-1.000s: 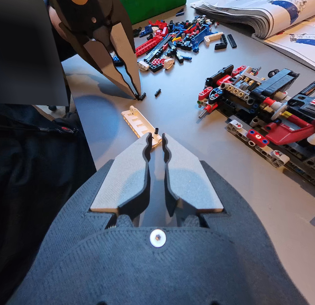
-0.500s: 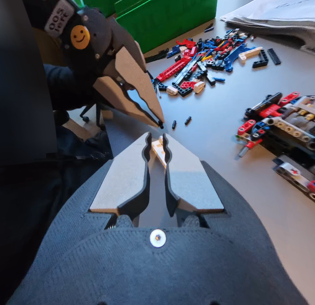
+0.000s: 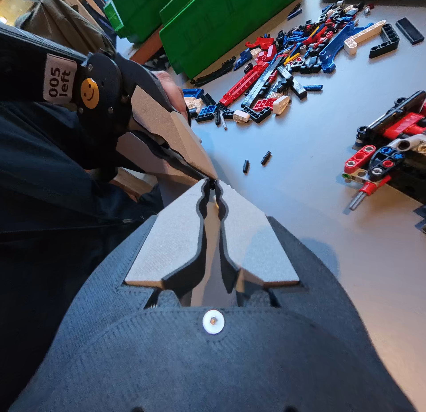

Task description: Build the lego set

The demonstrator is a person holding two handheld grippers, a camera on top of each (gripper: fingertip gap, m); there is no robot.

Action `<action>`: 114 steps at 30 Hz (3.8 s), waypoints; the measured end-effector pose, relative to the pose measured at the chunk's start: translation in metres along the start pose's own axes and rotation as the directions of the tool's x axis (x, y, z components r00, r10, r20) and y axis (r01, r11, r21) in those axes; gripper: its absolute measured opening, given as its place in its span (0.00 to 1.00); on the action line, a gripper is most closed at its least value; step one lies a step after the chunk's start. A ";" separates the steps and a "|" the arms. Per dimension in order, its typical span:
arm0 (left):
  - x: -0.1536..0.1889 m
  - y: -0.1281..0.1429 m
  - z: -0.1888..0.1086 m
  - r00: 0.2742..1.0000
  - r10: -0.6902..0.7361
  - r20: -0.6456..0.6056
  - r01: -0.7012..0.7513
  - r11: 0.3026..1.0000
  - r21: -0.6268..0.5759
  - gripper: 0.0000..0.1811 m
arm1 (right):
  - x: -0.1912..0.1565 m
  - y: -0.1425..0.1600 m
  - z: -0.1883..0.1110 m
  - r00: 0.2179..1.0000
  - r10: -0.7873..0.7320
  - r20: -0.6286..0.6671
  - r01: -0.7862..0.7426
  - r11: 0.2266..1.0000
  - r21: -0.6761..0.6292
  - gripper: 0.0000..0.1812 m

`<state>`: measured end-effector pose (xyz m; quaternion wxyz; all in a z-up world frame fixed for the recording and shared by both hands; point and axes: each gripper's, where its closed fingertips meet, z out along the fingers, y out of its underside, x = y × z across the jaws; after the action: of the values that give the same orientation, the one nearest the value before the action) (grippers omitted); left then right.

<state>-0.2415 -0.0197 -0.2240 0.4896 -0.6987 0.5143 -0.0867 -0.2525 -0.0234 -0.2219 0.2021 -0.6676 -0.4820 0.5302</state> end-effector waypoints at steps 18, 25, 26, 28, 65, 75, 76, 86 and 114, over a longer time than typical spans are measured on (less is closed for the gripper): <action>-0.008 0.007 0.002 0.989 0.115 0.097 -0.112 0.993 -0.041 0.01 | 0.006 0.003 0.002 0.989 -0.121 -0.080 0.119 0.992 -0.027 0.03; -0.010 0.006 0.003 0.969 0.201 0.142 -0.194 0.979 -0.061 0.01 | 0.003 -0.003 0.000 0.996 -0.079 -0.040 0.079 0.997 0.016 0.02; -0.010 0.006 0.003 0.964 0.219 0.153 -0.211 0.975 -0.067 0.01 | 0.003 -0.003 0.000 0.996 -0.080 -0.041 0.081 0.997 0.018 0.02; -0.011 0.007 0.003 0.955 0.245 0.169 -0.235 0.969 -0.078 0.01 | 0.004 -0.003 0.000 0.994 -0.095 -0.053 0.096 0.995 0.013 0.01; 0.011 0.011 0.007 0.950 -0.185 -0.252 0.195 0.981 0.015 0.01 | -0.004 0.007 0.003 0.710 -0.688 -0.151 0.678 0.726 -0.119 0.01; 0.011 0.009 0.002 0.946 -0.196 -0.258 0.212 0.977 0.032 0.01 | -0.008 0.003 0.004 0.745 -0.654 -0.129 0.652 0.756 -0.068 0.01; 0.010 0.009 0.002 0.946 -0.199 -0.256 0.212 0.977 0.027 0.01 | -0.008 0.003 0.004 0.746 -0.653 -0.130 0.651 0.756 -0.065 0.01; 0.011 0.007 0.004 0.949 -0.198 -0.246 0.211 0.977 0.028 0.01 | -0.009 0.002 0.003 0.759 -0.640 -0.120 0.640 0.767 -0.044 0.01; -0.012 0.013 0.006 0.995 -0.090 -0.045 0.090 0.996 -0.013 0.01 | 0.007 -0.010 0.007 0.900 -0.417 -0.131 0.421 0.907 0.006 0.03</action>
<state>-0.2513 -0.0065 -0.2329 0.4695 -0.7219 0.4937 -0.1215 -0.2632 -0.0146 -0.2202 0.3530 -0.5769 -0.5913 0.4392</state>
